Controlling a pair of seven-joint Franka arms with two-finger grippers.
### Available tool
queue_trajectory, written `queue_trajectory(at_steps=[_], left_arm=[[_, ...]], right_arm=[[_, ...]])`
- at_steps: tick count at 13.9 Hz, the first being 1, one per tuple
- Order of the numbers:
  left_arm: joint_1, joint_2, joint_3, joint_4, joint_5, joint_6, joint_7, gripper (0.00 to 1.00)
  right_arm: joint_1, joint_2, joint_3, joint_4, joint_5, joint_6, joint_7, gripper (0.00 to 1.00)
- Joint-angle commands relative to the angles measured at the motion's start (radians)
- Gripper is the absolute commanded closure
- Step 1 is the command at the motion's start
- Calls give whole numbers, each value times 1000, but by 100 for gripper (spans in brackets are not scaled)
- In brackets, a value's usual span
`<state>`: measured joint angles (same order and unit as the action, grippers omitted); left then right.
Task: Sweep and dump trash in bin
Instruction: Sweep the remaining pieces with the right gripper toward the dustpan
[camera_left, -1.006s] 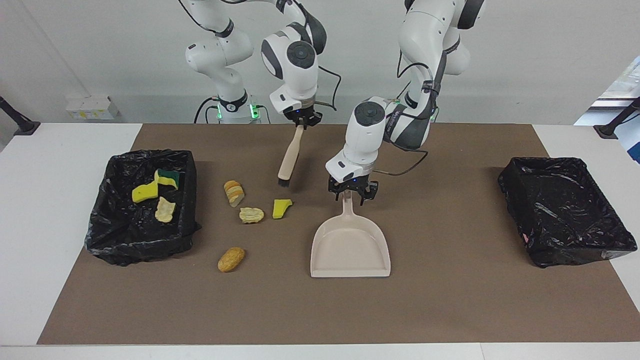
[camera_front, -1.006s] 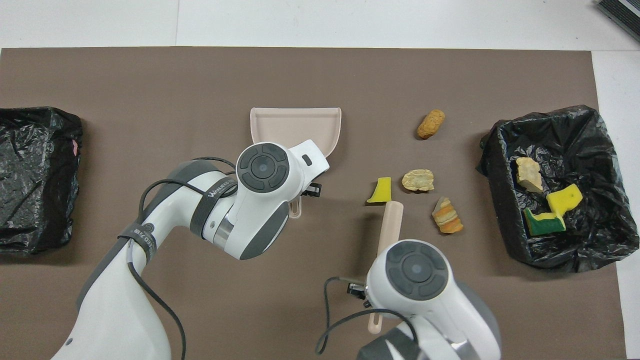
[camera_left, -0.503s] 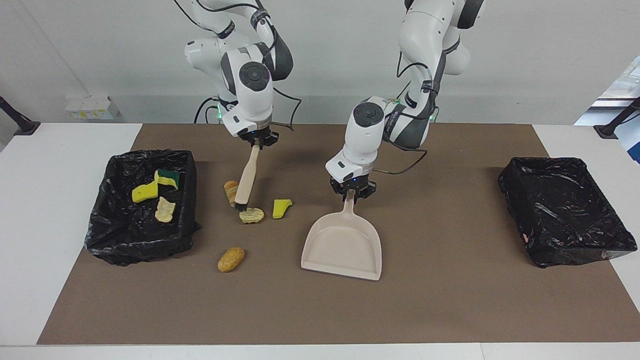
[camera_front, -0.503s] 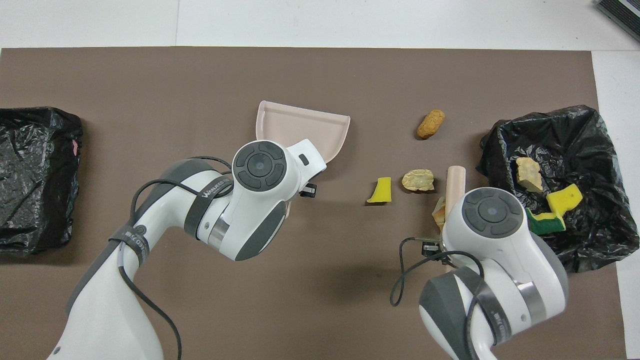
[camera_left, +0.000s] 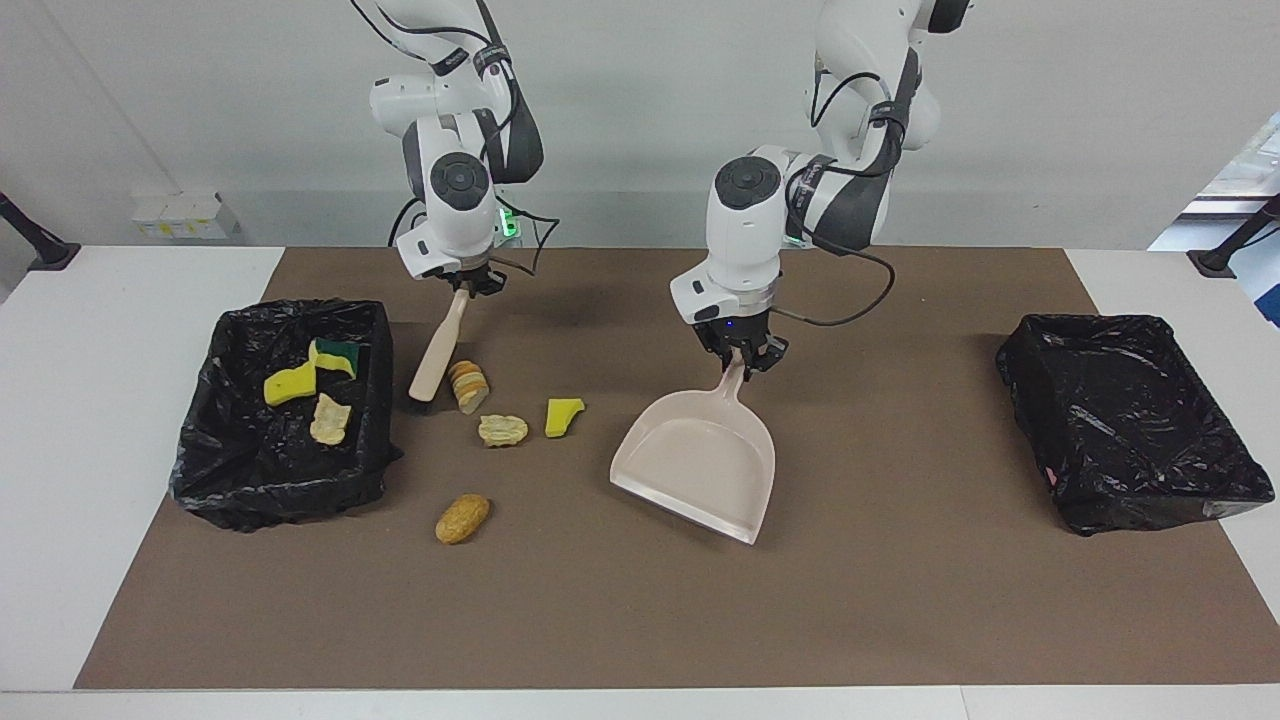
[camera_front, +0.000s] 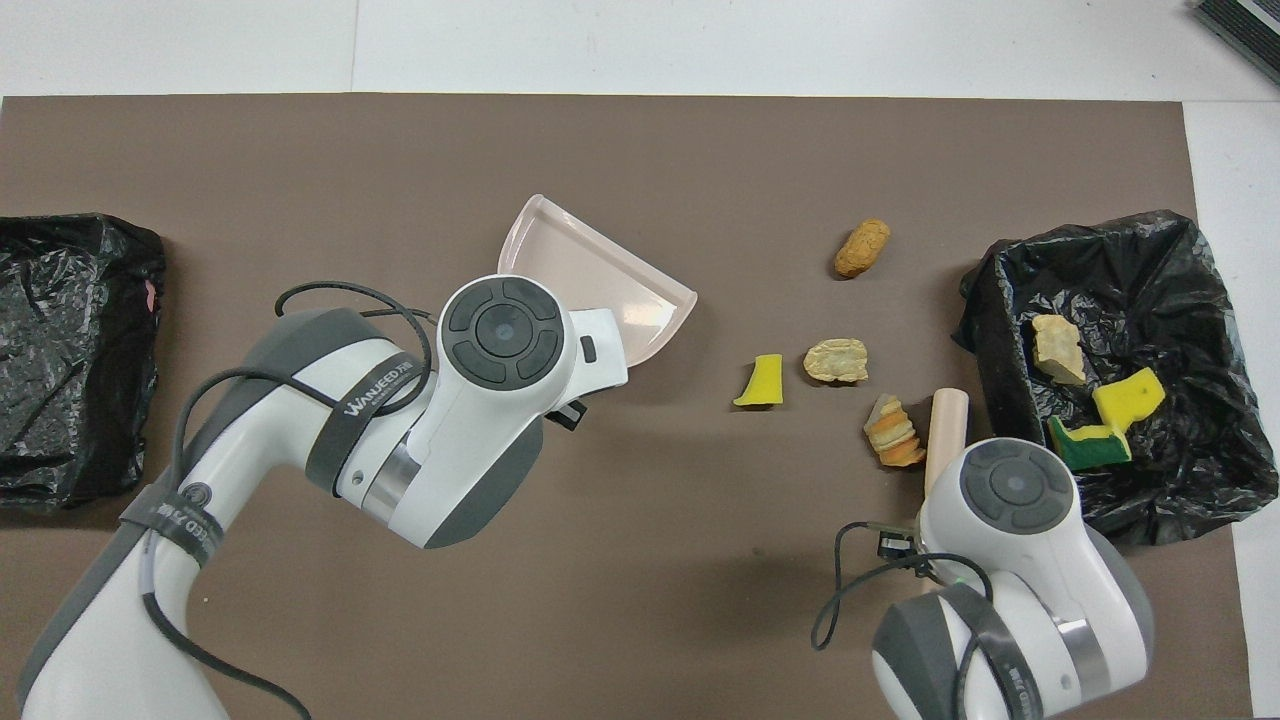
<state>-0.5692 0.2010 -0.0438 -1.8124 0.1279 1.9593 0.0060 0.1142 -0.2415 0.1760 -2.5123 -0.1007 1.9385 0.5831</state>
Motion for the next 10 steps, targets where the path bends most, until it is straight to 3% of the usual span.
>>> queue_trajectory(at_steps=[1,3,6,10], left_arm=[[18,-34,4,-31,21,-28,145,100],[28,-44,4,-51,21,-30,273,100],[55,-48,4,-71,21,-1,637,100],[23,-37,2,-122,62,15,647,100]], right_arm=[[19,-7,10,-5,50,91,-41,100],[51,37,10,58,67,82,-63,100],[65,91,10,131,130,71,-123,100],[136,166,10,252,188,40,-178,100]])
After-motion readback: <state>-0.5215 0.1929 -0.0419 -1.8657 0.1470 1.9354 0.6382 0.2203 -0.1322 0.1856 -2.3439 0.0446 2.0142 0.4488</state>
